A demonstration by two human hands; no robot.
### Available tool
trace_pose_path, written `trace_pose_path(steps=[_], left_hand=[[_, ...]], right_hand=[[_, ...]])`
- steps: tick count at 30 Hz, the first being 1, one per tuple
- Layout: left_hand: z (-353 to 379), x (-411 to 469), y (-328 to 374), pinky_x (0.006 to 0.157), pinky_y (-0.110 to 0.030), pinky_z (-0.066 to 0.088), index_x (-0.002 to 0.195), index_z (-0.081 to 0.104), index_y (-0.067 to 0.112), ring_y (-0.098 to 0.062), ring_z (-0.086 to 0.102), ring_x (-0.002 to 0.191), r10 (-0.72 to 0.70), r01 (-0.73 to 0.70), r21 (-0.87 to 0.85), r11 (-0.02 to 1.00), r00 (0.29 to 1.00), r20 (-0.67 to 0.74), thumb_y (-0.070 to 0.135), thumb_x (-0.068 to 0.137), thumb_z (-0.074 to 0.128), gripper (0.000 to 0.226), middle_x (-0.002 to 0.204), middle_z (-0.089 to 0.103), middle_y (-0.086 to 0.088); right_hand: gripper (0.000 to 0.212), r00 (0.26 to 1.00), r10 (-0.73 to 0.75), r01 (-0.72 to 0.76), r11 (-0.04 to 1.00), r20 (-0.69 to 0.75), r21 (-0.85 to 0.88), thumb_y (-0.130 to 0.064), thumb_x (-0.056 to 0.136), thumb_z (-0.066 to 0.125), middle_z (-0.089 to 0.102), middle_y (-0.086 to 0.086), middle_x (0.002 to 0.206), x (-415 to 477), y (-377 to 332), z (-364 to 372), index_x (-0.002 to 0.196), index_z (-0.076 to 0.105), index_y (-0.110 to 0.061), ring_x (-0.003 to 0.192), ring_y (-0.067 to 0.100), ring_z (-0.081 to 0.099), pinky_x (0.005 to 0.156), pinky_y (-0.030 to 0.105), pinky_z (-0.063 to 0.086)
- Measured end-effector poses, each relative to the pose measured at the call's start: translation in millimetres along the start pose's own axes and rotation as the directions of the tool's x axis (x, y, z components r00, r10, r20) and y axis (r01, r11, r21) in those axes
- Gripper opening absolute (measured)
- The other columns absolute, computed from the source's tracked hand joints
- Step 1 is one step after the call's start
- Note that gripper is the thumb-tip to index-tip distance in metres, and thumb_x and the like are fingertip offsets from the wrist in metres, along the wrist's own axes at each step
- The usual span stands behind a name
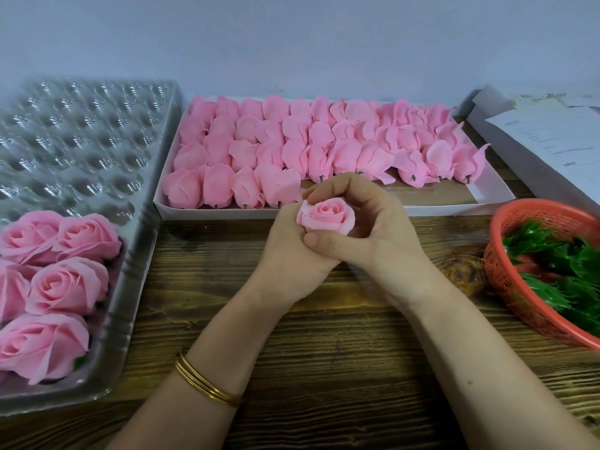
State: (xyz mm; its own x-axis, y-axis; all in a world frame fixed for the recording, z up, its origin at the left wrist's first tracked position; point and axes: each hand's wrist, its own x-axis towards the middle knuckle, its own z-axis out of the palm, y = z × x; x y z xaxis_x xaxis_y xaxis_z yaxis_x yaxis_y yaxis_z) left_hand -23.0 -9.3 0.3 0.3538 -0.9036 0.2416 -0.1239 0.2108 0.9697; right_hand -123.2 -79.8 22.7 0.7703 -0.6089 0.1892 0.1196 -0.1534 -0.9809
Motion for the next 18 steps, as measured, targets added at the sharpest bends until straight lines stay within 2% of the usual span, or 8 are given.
trace_pose_path(steps=[3, 6, 9, 11, 14, 16, 18], left_hand=[[0.4, -0.8, -0.3, 0.081, -0.032, 0.058, 0.097, 0.069, 0.008, -0.018, 0.07, 0.092, -0.031, 0.031, -0.012, 0.999, 0.999, -0.012, 0.007, 0.08, 0.073, 0.017, 0.094, 0.072, -0.008], [2.5, -0.7, 0.8, 0.083, -0.033, 0.058, 0.097, 0.071, 0.012, -0.016, 0.07, 0.094, -0.008, 0.009, 0.032, 0.999, 1.0, -0.024, 0.004, 0.081, 0.073, 0.018, 0.095, 0.074, -0.004], [4.7, -0.5, 3.2, 0.069, -0.019, 0.054, 0.08, 0.066, 0.029, -0.003, 0.068, 0.081, 0.019, -0.017, 0.102, 0.995, 1.0, -0.024, 0.011, 0.079, 0.069, 0.019, 0.081, 0.072, 0.014], [4.1, 0.2, 2.7, 0.063, -0.011, 0.048, 0.073, 0.064, 0.032, 0.003, 0.066, 0.073, 0.012, -0.008, 0.137, 0.99, 1.0, -0.028, 0.009, 0.081, 0.07, 0.025, 0.072, 0.069, 0.02], [2.8, -0.4, -0.2, 0.065, -0.013, 0.049, 0.075, 0.065, 0.029, 0.0, 0.066, 0.073, 0.007, -0.003, 0.13, 0.991, 1.0, -0.026, 0.001, 0.085, 0.072, 0.03, 0.072, 0.069, 0.017], [3.2, -1.0, 0.0, 0.067, -0.019, 0.051, 0.076, 0.065, 0.027, -0.001, 0.064, 0.073, 0.018, -0.013, 0.125, 0.992, 0.999, -0.034, 0.005, 0.083, 0.072, 0.023, 0.073, 0.068, 0.013], [3.6, -1.2, 0.2, 0.07, -0.027, 0.054, 0.08, 0.066, 0.021, -0.009, 0.064, 0.077, 0.017, -0.014, 0.098, 0.995, 0.999, -0.031, 0.008, 0.082, 0.07, 0.014, 0.078, 0.068, 0.007]], right_hand=[[0.038, 1.0, 0.002, -0.002, 1.0, -0.028, -0.01, -0.031, 0.063, 0.081, 0.069, 0.016, 0.096, -1.6, -4.3, -0.8, 0.095, 0.066, -0.015, 0.09, 0.027, 0.065, 0.088, 0.049, 0.052], [0.039, 0.994, -0.048, 0.039, 0.995, -0.097, -0.094, -0.041, 0.067, 0.075, 0.068, 0.018, 0.096, -2.2, -8.6, 3.5, 0.094, 0.065, -0.014, 0.088, 0.03, 0.066, 0.084, 0.047, 0.055], [0.029, 0.984, -0.093, 0.06, 0.977, -0.155, -0.204, -0.033, 0.074, 0.077, 0.07, 0.01, 0.09, -2.4, -8.0, 9.5, 0.09, 0.065, -0.011, 0.085, 0.023, 0.068, 0.08, 0.042, 0.057], [0.024, 0.979, -0.118, 0.07, 0.96, -0.167, -0.27, -0.024, 0.074, 0.076, 0.07, 0.008, 0.089, -2.7, -5.2, 11.5, 0.088, 0.066, -0.008, 0.084, 0.021, 0.068, 0.078, 0.039, 0.057], [0.023, 0.978, -0.128, 0.079, 0.957, -0.162, -0.28, -0.02, 0.07, 0.078, 0.07, 0.007, 0.088, -3.3, -3.0, 11.6, 0.087, 0.064, -0.013, 0.082, 0.019, 0.067, 0.077, 0.034, 0.057], [0.026, 0.981, -0.123, 0.081, 0.962, -0.147, -0.26, -0.019, 0.068, 0.08, 0.07, 0.008, 0.087, -3.3, -2.8, 10.2, 0.088, 0.064, -0.014, 0.081, 0.017, 0.067, 0.074, 0.029, 0.057], [0.028, 0.987, -0.106, 0.075, 0.97, -0.124, -0.232, -0.019, 0.066, 0.082, 0.07, 0.006, 0.087, -2.7, -2.6, 8.3, 0.087, 0.064, -0.018, 0.08, 0.013, 0.067, 0.072, 0.023, 0.055]])
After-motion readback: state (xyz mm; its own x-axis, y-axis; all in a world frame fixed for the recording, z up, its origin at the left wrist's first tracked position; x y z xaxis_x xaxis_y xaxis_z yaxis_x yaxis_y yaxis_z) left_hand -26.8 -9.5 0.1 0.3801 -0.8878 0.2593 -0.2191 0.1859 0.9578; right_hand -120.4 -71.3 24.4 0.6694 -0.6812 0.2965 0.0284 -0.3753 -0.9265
